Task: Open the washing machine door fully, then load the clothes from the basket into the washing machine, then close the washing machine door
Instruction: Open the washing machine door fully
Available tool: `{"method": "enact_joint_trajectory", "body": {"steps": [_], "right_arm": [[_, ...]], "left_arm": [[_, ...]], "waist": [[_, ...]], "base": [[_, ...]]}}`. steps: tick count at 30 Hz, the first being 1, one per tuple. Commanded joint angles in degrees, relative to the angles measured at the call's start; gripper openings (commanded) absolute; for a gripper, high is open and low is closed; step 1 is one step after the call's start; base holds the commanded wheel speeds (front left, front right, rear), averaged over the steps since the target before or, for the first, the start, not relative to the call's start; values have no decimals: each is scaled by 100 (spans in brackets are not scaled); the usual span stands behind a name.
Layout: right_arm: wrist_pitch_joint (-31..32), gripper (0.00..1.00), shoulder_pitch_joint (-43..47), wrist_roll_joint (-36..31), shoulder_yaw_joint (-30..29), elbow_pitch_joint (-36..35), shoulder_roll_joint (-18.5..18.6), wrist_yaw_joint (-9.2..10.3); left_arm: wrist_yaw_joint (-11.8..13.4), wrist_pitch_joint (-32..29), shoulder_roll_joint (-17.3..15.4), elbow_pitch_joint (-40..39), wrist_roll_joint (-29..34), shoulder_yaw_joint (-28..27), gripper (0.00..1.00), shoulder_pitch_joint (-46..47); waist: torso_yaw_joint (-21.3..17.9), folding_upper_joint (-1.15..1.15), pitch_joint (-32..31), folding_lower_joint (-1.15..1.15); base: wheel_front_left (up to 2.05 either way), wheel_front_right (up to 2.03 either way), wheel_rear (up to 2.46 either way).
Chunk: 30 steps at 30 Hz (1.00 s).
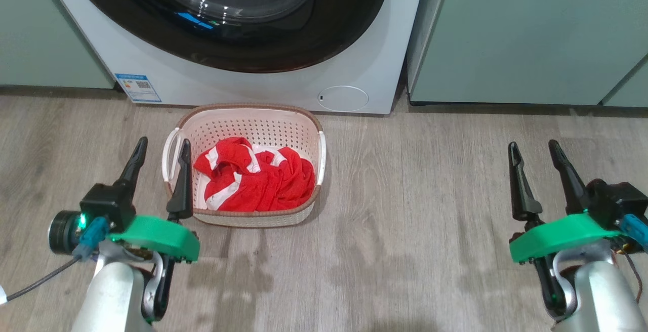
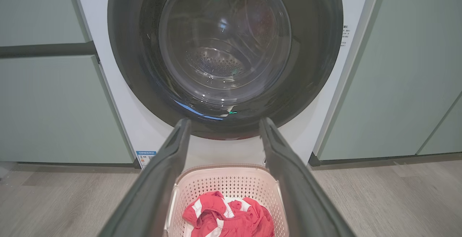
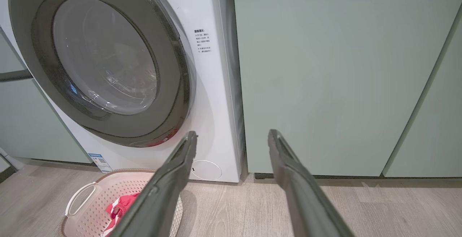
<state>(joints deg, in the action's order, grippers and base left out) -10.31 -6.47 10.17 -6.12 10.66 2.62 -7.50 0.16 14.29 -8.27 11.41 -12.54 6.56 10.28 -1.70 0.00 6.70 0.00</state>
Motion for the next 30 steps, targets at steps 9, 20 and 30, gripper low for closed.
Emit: {"method": "enact_joint_trajectory", "body": {"steps": [9,20,30], "right_arm": [[-79,100,-217,25,145,-163,26,1],[-12,0,-286,105,115,-118,26,1],[-70,0,-664,1097,297,-12,26,1]], "left_arm": [[-16,71,-30,-168,61,-255,100,175],[-74,71,3,-192,77,-283,100,194],[-135,71,8,-303,108,-351,100,298]], "waist": [[7,0,20,0],[6,0,92,0],[-43,0,396,0]], "base": [[0,0,0],[0,0,0],[0,0,0]]}}
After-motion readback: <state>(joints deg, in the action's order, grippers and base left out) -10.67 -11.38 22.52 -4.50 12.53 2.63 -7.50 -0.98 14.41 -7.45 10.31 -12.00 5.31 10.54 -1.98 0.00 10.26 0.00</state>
